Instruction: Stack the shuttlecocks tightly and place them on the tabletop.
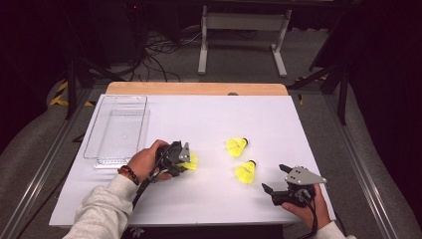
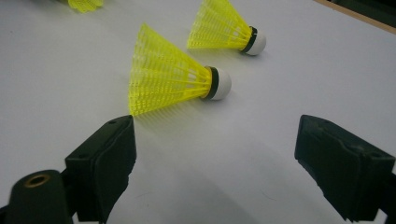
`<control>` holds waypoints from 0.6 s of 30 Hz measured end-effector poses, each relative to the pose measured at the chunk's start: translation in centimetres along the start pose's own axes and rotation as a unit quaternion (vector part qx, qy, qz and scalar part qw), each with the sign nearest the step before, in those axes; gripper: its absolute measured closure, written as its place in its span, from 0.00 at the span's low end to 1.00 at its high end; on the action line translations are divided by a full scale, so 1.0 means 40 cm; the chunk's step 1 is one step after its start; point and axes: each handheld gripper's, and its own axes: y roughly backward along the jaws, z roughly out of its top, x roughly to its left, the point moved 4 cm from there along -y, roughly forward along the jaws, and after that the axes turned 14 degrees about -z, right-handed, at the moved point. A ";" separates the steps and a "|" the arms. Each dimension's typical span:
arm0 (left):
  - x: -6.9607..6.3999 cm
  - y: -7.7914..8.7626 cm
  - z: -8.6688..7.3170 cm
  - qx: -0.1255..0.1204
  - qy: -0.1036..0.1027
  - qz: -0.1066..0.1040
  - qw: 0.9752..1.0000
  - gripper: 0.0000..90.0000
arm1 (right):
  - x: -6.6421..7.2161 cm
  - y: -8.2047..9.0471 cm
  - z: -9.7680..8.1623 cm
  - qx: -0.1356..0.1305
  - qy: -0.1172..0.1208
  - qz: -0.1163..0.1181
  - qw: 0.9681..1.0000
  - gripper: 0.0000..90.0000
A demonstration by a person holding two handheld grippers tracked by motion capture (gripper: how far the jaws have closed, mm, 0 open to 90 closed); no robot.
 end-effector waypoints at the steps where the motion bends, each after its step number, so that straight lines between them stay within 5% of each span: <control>1: 0.002 0.003 -0.004 0.013 -0.003 0.005 1.000 0.63 | 0.001 0.000 0.000 0.000 0.001 0.000 1.000 0.15; 9: 0.009 0.018 -0.026 0.060 -0.001 0.039 0.997 0.60 | 0.006 -0.003 0.000 0.005 0.005 0.000 1.000 0.15; 18: 0.001 0.011 -0.033 0.043 0.005 0.023 0.999 0.56 | 0.012 -0.002 0.002 0.005 0.009 0.004 1.000 0.15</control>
